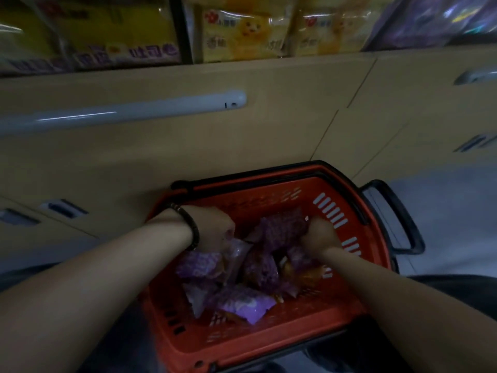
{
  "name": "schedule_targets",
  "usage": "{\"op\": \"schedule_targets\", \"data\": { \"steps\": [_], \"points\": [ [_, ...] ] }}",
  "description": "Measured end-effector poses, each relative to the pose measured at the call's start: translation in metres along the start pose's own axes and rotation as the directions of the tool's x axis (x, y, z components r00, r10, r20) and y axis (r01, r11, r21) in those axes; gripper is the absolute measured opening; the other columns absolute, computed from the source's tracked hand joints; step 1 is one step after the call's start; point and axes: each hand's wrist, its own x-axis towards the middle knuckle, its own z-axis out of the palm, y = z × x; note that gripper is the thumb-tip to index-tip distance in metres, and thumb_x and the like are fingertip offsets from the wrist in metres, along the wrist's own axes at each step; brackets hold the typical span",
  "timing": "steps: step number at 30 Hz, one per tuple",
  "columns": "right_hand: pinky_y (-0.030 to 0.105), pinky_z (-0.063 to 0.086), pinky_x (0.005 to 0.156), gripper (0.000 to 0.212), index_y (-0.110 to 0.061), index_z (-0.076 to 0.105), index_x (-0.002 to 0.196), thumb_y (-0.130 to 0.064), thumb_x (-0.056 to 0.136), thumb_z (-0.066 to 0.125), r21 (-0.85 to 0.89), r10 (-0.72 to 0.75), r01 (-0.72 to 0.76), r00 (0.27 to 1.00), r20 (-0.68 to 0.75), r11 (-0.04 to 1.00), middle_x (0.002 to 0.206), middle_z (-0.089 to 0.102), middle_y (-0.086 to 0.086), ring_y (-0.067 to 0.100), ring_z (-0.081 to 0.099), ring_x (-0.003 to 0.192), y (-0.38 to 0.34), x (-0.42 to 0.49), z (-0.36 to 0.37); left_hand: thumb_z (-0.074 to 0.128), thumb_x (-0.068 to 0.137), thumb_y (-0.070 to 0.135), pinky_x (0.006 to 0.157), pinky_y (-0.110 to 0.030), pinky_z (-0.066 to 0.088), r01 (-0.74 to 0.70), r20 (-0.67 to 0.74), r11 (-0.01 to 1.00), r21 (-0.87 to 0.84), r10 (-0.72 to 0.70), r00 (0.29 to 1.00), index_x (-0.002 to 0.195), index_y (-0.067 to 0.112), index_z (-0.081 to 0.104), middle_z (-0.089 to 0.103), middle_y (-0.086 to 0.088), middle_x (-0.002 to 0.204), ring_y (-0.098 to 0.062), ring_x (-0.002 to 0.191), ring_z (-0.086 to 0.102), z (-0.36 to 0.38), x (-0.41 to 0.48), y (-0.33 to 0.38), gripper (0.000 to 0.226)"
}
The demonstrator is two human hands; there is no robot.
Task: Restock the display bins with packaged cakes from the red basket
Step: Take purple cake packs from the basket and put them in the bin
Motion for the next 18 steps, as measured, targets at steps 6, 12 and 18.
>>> {"op": "schedule_targets", "data": {
  "steps": [6, 12, 18],
  "points": [
    [0.029, 0.049, 0.065, 0.035, -0.009, 0.077, 0.098, -0.041, 0.087, 0.067, 0.088, 0.012, -0.023, 0.992, 0.122, 0.996, 0.094, 0.076, 0.011, 0.028, 0.072, 0.087, -0.022, 0.006, -0.031, 0.059, 0.099, 0.05, 0.097, -0.031, 0.05, 0.006, -0.094, 1.0, -0.021, -0.008, 0.996, 0.132, 0.024, 0.064, 0.068, -0.004, 0.131, -0.024, 0.123, 0.062, -0.002, 0.002, 0.002, 0.043],
    [0.03, 0.051, 0.072, 0.03, -0.018, 0.079, 0.085, -0.044, 0.088, 0.066, 0.113, -0.138, 0.123, 0.982, 0.132, 0.986, 0.086, 0.076, 0.003, 0.021, 0.069, 0.081, -0.056, -0.015, -0.074, 0.073, 0.086, 0.061, 0.113, -0.035, 0.042, -0.017, -0.191, 0.981, -0.191, -0.021, 0.981, 0.155, 0.022, 0.038, 0.046, -0.007, 0.15, -0.026, 0.139, 0.047, 0.006, 0.011, 0.013, 0.086],
    [0.046, 0.063, 0.08, 0.031, -0.013, 0.082, 0.088, -0.041, 0.094, 0.072, 0.495, -0.233, 0.056, 0.924, 0.303, 0.867, 0.079, 0.079, 0.009, 0.028, 0.075, 0.076, -0.082, -0.049, -0.105, 0.088, 0.069, 0.052, 0.084, -0.04, 0.056, -0.149, -0.429, 0.893, -0.424, -0.053, 0.902, 0.105, 0.028, 0.061, 0.07, 0.009, 0.101, -0.013, 0.093, 0.067, 0.01, 0.014, 0.031, 0.051]
  ]
}}
